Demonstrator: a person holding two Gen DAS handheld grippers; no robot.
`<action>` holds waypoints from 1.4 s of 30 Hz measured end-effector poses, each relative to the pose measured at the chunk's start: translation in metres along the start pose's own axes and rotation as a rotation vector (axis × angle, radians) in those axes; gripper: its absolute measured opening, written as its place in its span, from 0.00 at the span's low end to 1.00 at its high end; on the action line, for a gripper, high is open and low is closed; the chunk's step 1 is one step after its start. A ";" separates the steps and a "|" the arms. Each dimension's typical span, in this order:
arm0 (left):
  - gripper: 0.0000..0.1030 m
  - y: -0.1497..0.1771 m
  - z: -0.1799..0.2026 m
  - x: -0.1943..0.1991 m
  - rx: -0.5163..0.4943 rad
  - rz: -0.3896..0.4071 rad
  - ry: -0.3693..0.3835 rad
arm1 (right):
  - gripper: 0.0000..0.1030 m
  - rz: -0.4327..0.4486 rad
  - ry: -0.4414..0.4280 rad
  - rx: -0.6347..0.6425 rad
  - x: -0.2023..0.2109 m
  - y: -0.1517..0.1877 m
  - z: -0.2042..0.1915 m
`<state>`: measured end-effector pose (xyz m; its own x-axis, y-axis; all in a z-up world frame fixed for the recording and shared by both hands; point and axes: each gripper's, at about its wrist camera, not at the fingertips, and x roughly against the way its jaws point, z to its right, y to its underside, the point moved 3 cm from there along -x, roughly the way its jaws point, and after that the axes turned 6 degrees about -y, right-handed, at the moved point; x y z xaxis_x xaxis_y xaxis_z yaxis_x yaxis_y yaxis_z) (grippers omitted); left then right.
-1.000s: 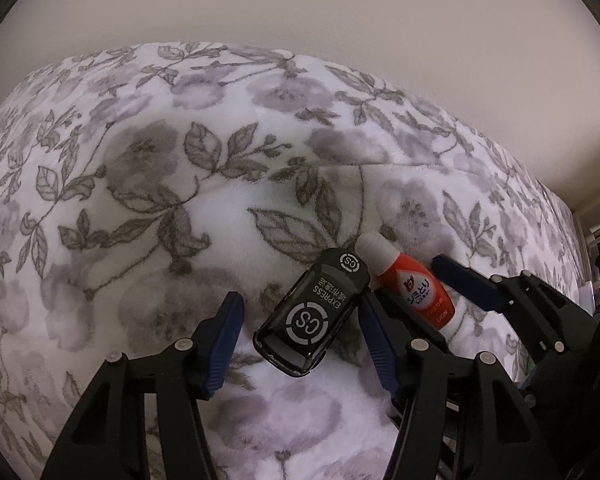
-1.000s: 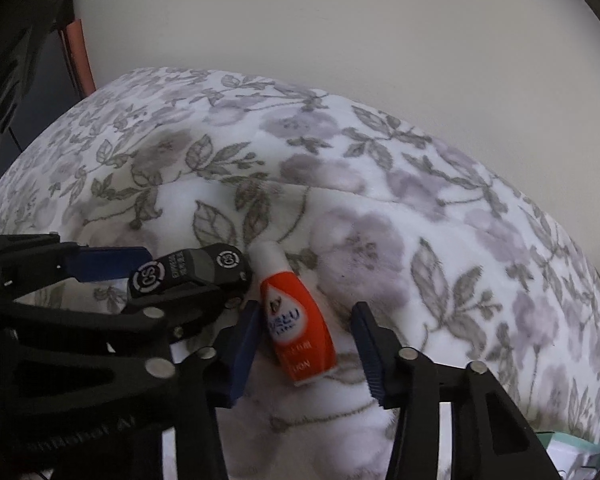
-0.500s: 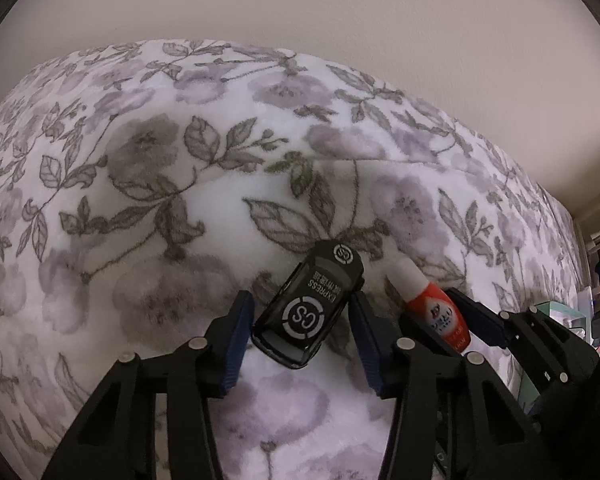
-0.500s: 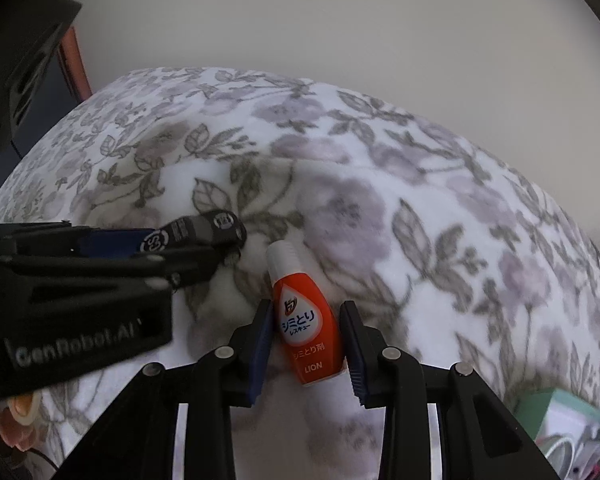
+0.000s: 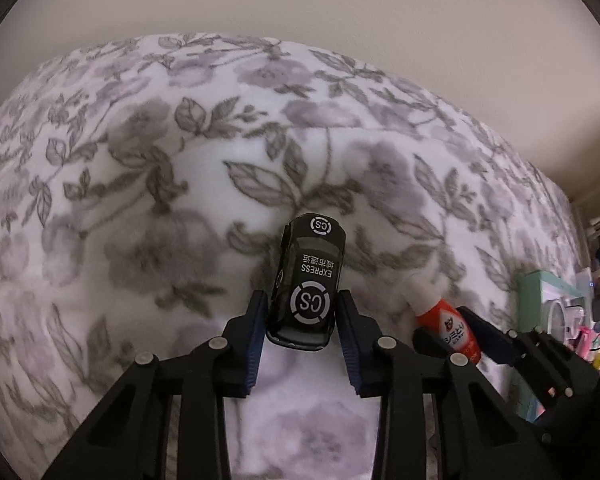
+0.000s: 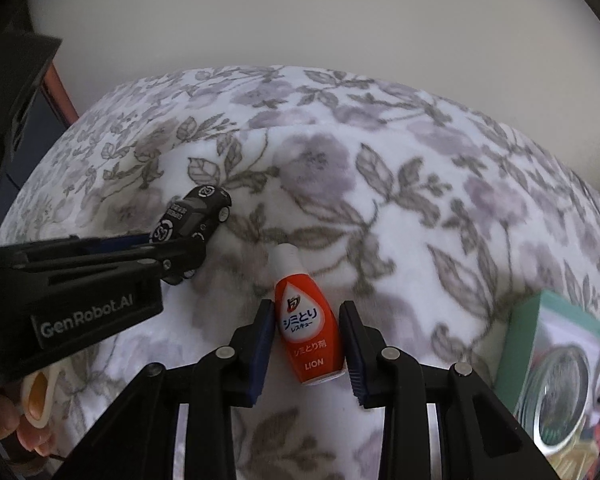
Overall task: Organize rigid objects
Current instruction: 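Lift the car and bottle and carry them over the tray with both tools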
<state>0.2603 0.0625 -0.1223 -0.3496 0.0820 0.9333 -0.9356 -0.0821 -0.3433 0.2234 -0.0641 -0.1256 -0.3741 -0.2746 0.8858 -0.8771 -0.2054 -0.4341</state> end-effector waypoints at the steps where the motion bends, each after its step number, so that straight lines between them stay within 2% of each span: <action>1: 0.35 0.003 0.001 0.002 0.005 -0.004 0.003 | 0.34 0.001 -0.001 -0.006 0.003 0.002 0.001; 7: 0.35 0.017 0.011 0.023 0.028 -0.003 0.017 | 0.32 0.007 -0.007 -0.068 0.029 0.016 0.007; 14: 0.35 0.032 0.032 0.074 0.039 0.036 0.056 | 0.31 0.041 -0.023 -0.127 0.075 0.030 0.012; 23: 0.35 0.056 0.071 0.146 0.012 0.125 0.111 | 0.31 0.157 -0.013 -0.236 0.160 0.053 0.029; 29: 0.35 0.079 0.102 0.179 -0.018 0.179 0.160 | 0.31 0.217 0.009 -0.331 0.207 0.077 0.053; 37: 0.35 0.106 0.147 0.196 -0.096 0.190 0.207 | 0.31 0.264 0.095 -0.441 0.257 0.113 0.096; 42: 0.35 0.121 0.171 0.191 -0.148 0.168 0.217 | 0.31 0.271 0.196 -0.488 0.280 0.134 0.123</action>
<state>0.0891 -0.1018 0.0324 -0.4873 0.2911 0.8233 -0.8552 0.0318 -0.5174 0.0383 -0.2844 0.0435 -0.6121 -0.0685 0.7878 -0.7622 0.3165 -0.5646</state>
